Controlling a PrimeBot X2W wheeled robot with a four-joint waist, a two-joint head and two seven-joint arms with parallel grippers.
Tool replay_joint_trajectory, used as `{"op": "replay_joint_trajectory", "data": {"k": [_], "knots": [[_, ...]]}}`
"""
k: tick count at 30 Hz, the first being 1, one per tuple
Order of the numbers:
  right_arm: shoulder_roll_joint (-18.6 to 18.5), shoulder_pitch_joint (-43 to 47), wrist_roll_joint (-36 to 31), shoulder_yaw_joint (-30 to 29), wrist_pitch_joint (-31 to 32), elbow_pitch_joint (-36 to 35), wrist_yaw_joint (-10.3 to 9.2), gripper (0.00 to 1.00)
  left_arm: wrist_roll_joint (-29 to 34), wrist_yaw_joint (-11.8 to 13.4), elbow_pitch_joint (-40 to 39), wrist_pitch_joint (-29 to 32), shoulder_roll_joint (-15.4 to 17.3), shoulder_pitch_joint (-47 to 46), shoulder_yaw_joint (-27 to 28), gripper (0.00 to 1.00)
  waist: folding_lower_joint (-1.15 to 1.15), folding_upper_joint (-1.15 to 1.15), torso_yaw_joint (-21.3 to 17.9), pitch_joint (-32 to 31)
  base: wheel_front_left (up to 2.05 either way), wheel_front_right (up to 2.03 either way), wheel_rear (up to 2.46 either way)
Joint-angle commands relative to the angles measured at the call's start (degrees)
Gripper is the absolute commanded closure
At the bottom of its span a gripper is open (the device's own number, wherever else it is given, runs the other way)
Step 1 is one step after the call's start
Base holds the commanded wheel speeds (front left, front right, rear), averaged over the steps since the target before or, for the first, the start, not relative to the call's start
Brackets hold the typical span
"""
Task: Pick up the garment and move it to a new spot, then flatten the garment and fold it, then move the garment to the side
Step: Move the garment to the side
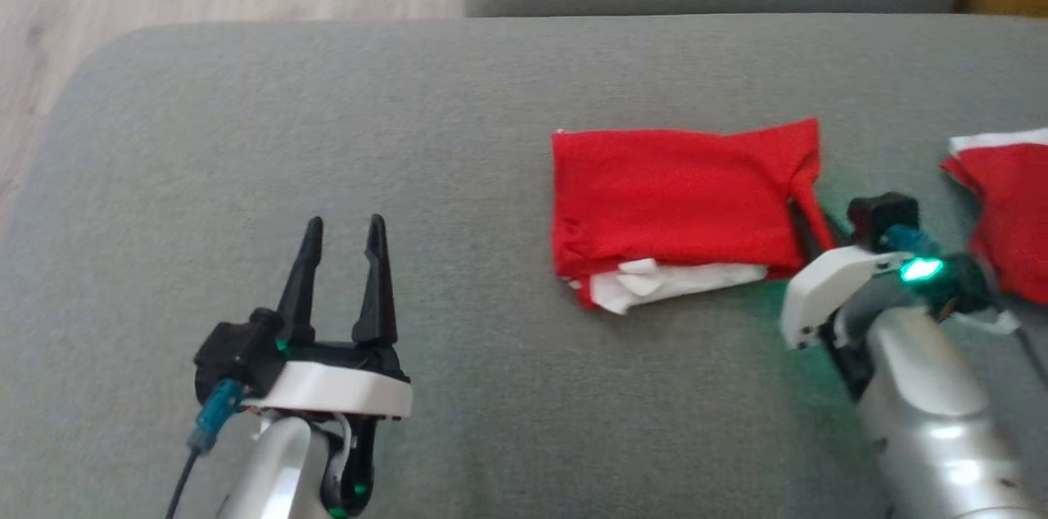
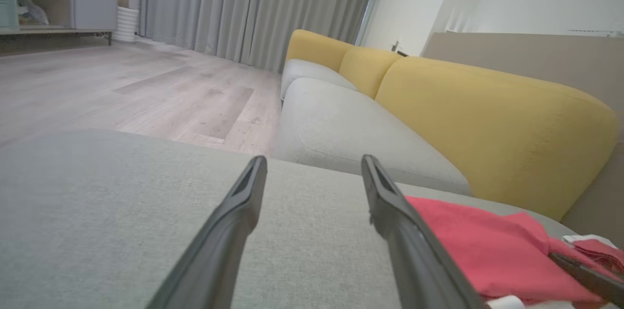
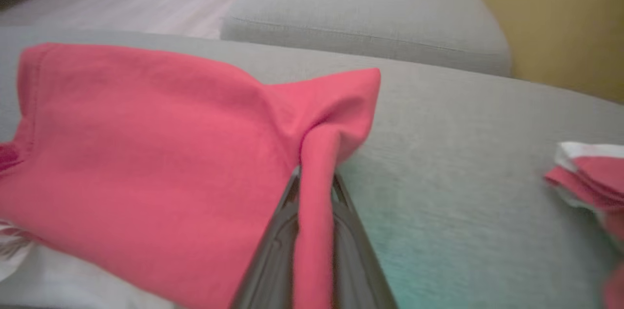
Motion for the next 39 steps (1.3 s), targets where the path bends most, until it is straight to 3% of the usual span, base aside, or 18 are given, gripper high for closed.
{"op": "replay_joint_trajectory", "data": {"k": [1,6,10,16,20,27,32,33,35,39], "knots": [[-1.78,-1.67,-0.88,1.47,-0.72,-2.82,-0.04,1.00,0.34,0.24,-1.31,-0.30,0.40,-1.43,1.31,0.00,0.00,0.00,-1.52,-0.33,0.00,0.00,0.00],[-8.25,-1.07,-1.79,3.78,1.73,-9.18,-0.04,1.00,0.56,0.42,-1.03,-0.30,0.40,-1.47,1.23,0.00,0.00,0.00,-4.42,0.44,0.00,0.00,0.00],[-15.86,-0.65,-0.81,4.09,4.85,-14.53,-0.04,1.00,1.21,0.50,-0.65,-0.30,0.40,-2.09,1.76,0.00,0.00,0.00,-5.95,2.26,0.00,0.00,0.00],[-25.63,0.61,0.31,0.85,10.66,-21.38,-0.04,1.00,2.39,0.57,-2.31,-0.30,0.40,-4.20,2.84,0.00,0.00,0.00,-6.52,6.22,0.00,0.00,0.00],[-29.54,1.56,-0.02,-1.71,13.88,-24.63,-0.04,1.00,3.30,0.29,-2.36,-0.30,0.40,-5.27,3.54,0.00,0.00,0.00,-6.37,8.16,0.00,0.00,0.00],[-32.89,7.97,-1.44,-10.34,22.07,-31.33,-0.04,1.00,3.16,-0.72,-1.99,-0.30,0.40,-7.05,4.16,0.00,0.00,0.00,-5.74,11.11,0.00,0.00,0.00],[-31.36,10.42,-1.38,-13.43,23.75,-34.81,-0.04,1.00,3.05,-1.05,-1.52,-0.30,0.40,-7.27,4.18,0.00,0.00,0.00,-6.03,11.82,0.00,0.00,0.00],[-30.90,10.62,-1.52,-13.82,23.74,-35.48,-0.04,0.80,3.07,-1.10,-1.43,-0.30,0.40,-7.35,4.17,0.00,0.00,0.00,-6.11,11.88,0.00,0.00,0.00],[-29.97,10.77,-2.01,-14.53,23.48,-36.81,-0.04,0.00,3.07,-1.21,-1.23,-0.30,0.40,-7.56,4.13,0.00,0.00,0.00,-6.22,11.89,0.00,0.00,0.00],[-28.52,10.44,-3.14,-14.89,23.01,-39.33,-0.04,0.00,3.13,-1.38,-0.70,-0.30,0.40,-7.74,4.31,0.00,0.00,0.00,-6.49,11.18,0.00,0.00,0.00]]}}
